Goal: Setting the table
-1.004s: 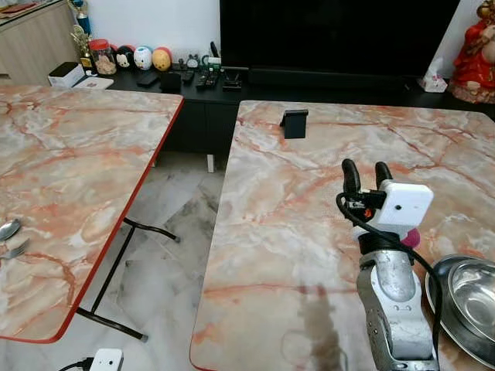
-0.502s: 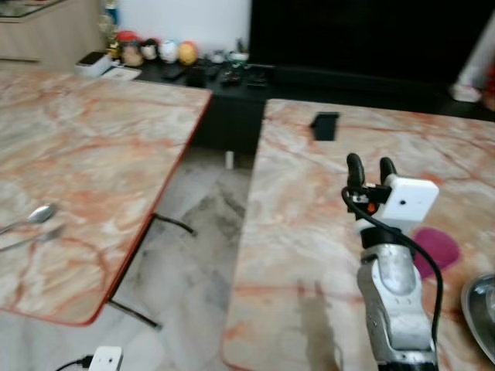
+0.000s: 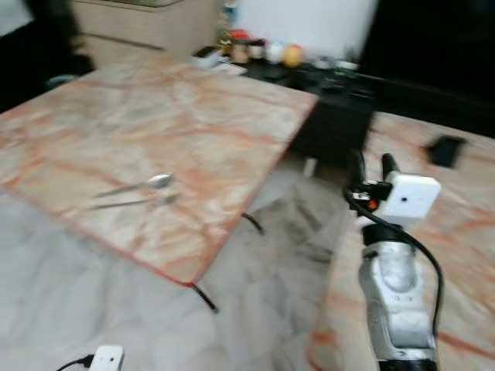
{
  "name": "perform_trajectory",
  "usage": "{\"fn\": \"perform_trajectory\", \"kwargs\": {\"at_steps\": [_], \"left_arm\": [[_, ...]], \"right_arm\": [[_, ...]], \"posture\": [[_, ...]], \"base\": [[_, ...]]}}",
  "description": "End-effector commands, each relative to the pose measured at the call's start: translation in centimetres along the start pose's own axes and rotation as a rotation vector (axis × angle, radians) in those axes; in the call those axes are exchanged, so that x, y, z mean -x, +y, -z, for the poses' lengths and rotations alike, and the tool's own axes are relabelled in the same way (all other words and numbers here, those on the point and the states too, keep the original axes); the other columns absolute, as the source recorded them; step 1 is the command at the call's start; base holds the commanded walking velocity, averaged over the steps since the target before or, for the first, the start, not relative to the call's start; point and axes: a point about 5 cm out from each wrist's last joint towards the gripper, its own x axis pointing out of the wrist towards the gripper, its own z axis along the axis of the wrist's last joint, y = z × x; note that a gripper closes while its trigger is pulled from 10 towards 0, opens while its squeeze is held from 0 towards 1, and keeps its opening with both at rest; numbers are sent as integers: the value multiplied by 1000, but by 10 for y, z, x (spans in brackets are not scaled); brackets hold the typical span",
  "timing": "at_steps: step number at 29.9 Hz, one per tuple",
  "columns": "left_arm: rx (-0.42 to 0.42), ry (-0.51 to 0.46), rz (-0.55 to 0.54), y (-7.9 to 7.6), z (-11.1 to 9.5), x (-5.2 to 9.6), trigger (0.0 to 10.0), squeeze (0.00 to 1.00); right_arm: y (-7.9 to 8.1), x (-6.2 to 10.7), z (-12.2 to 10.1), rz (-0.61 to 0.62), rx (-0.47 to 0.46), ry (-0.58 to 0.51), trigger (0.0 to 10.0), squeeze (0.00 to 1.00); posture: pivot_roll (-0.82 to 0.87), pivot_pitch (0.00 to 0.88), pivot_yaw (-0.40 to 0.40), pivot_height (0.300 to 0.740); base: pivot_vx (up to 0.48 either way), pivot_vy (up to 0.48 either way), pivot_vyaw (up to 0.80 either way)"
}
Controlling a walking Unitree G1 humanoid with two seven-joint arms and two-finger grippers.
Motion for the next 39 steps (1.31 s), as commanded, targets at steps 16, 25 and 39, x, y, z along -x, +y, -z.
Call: {"fn": "perform_trajectory", "kwargs": {"at_steps": [16, 25, 39], "left_arm": [[7, 1, 14, -4, 1, -1, 10000, 0], [3, 1, 15, -4, 1, -1, 10000, 0], [3, 0, 16, -5, 2, -1, 10000, 0]], "right_arm": [[-10, -2, -1, 66, -20, -10, 10000, 0], [-14, -2, 1, 92, -32, 10, 10000, 0], [-9, -5, 3, 80, -40, 13, 10000, 0]], "posture": [[1, 0, -30, 740], [-2, 0, -27, 740], [3, 0, -30, 740]], "base": [[0, 325, 367], [0, 328, -307], [0, 328, -688]]}}
